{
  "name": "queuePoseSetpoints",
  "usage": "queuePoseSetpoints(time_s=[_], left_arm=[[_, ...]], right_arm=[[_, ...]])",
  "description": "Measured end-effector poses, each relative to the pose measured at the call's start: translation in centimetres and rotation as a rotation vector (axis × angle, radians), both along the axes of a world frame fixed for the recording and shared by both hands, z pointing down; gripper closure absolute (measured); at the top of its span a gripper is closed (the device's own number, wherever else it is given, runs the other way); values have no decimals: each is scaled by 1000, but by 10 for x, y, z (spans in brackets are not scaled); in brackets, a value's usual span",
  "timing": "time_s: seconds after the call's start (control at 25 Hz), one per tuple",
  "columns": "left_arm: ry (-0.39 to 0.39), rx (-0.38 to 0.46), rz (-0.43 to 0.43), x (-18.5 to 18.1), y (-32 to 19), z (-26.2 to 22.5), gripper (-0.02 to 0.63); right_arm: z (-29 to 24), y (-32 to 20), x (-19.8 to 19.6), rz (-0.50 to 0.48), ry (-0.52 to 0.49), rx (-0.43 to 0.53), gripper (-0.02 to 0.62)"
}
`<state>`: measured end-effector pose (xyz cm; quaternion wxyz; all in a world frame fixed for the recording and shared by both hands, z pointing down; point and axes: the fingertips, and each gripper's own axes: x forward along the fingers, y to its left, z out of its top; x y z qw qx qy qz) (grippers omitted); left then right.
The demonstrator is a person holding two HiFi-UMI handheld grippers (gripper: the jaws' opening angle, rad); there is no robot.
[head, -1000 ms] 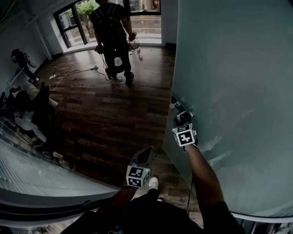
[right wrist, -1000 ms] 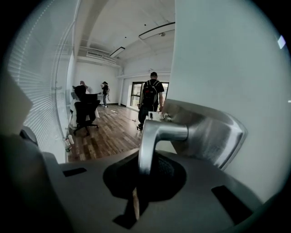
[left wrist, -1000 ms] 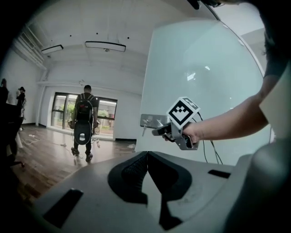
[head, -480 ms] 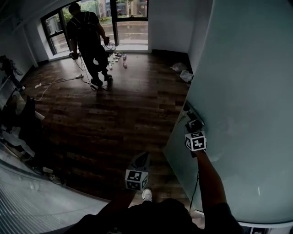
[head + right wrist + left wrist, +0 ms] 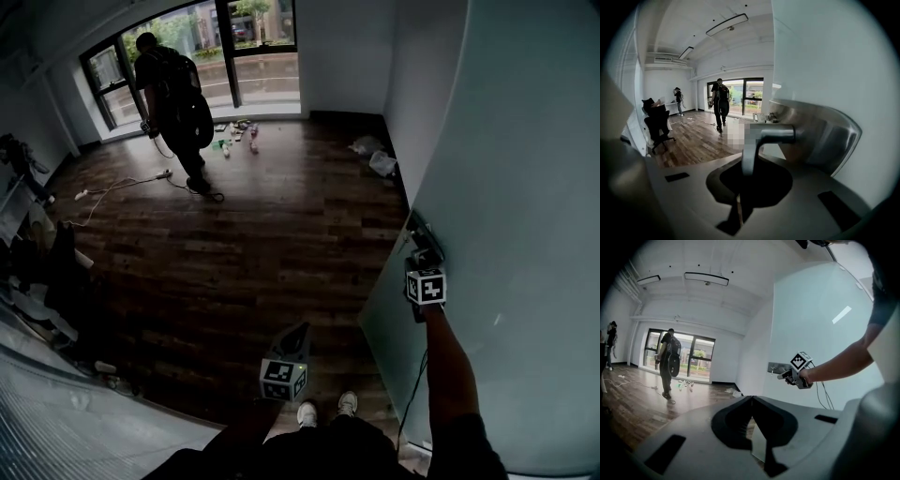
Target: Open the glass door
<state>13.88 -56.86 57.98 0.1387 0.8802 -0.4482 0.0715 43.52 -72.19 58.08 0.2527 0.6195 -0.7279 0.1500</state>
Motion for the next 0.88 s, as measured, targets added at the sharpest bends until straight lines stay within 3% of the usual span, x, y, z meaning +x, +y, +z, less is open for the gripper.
queuePoseSetpoints(time_s=[0.44, 0.68, 0.8, 0.88], left_arm=[[-17, -8, 17, 57, -15, 1, 600], [-30, -5, 9, 69, -22, -7, 600], [-29, -5, 11, 63, -20, -9, 600], [-23, -3, 14, 61, -19, -6, 600]], right_arm=[[-2, -23, 89, 100, 5, 16, 578], [-9, -24, 116, 91, 36, -25, 577], [-13, -18, 127, 117, 92, -61, 572], [-27, -14, 134, 136, 147, -55, 533]])
